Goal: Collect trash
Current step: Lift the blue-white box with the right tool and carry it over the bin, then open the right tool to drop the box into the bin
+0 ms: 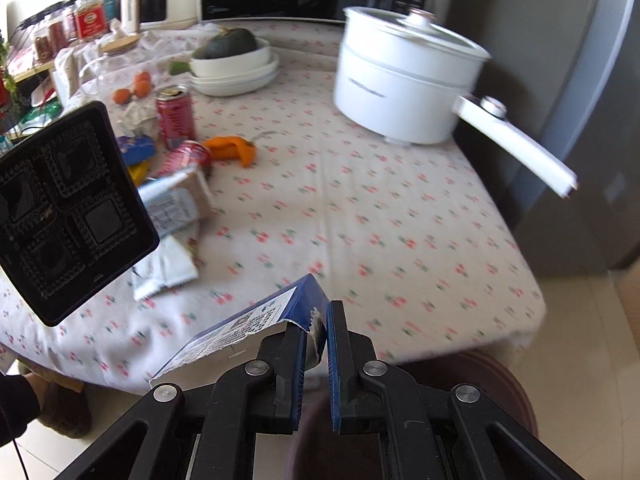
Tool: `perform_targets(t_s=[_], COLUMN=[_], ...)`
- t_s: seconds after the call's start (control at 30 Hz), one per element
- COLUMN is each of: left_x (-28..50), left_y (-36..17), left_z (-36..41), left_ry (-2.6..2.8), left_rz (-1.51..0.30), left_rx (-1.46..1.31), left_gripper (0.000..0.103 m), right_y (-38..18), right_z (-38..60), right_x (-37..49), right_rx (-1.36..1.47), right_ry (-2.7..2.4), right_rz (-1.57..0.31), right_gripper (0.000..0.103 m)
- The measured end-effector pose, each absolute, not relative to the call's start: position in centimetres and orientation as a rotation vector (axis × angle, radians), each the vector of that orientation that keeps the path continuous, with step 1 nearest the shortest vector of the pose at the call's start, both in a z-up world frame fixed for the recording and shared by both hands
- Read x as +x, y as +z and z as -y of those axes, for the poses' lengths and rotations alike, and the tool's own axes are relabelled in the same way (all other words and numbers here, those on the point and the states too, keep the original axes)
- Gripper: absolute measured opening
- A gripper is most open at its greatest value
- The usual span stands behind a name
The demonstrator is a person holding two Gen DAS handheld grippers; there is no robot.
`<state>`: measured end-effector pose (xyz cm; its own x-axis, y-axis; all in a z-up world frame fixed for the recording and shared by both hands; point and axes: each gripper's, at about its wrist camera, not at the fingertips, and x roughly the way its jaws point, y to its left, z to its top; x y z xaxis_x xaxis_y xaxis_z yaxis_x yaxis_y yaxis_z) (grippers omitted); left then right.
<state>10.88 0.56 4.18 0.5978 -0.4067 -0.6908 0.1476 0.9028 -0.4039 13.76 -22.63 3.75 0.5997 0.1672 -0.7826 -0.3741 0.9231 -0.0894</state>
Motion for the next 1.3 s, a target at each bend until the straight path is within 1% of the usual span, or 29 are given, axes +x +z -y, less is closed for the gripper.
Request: perform_targets(t_s=[0.37,0.63,0.7,0.73,0.77,0.8,0.83,0.87,1.07,1.3], left_x=[12.1,13.3,13.7,13.9,13.9,14.0,14.0,14.1,13.9,13.8], left_y=[0.2,-3.3,-4.1,-4.4,-4.6,-4.6,-4.6,-4.5,-3.2,-2.4], left_z=[11.2,15.3,15.7,15.9,15.8,15.9,15.8,15.8,14.5,11.5], left_ry=[-0.540,-0.594,-0.584,-0.571,-0.554,-0.541,-0.530,-0.520,-0.455,-0.384], left_rz=[-0.987,-1.065,-1.087,-1.094,-1.097,-1.096,-1.092,-1.088,-1.043,-1.028], left_rx=[-0.268,-0.243,-0.234,-0.224,-0.210,-0.195,-0.182,-0.171,-0.082,-0.056], left_gripper=[0.033,0.032,0.034,0.039,0.049,0.054,0.062,0.067,0.074,0.083], right_y=[1.5,0.2,0.0,-0.1,-0.1,-0.1,-0.2,-0.2,-0.7,-1.0], right_z=[33.6,39.0,39.5,39.7,39.9,40.0,40.1,40.1,39.9,39.2], right_x=[10.7,8.7,8.6,8.5,8.4,8.3,8.3,8.3,8.7,9.2], right_rx=[-0.204,-0.179,-0.178,-0.179,-0.180,-0.181,-0.182,-0.185,-0.206,-0.231], right_ry=[0.156,0.084,0.074,0.070,0.068,0.067,0.067,0.068,0.073,0.075], right_rz=[-0.940,-0.975,-0.982,-0.985,-0.987,-0.989,-0.990,-0.991,-1.001,-1.012], right_gripper=[0.005,0.005,0.005,0.005,0.005,0.005,0.005,0.005,0.005,0.005])
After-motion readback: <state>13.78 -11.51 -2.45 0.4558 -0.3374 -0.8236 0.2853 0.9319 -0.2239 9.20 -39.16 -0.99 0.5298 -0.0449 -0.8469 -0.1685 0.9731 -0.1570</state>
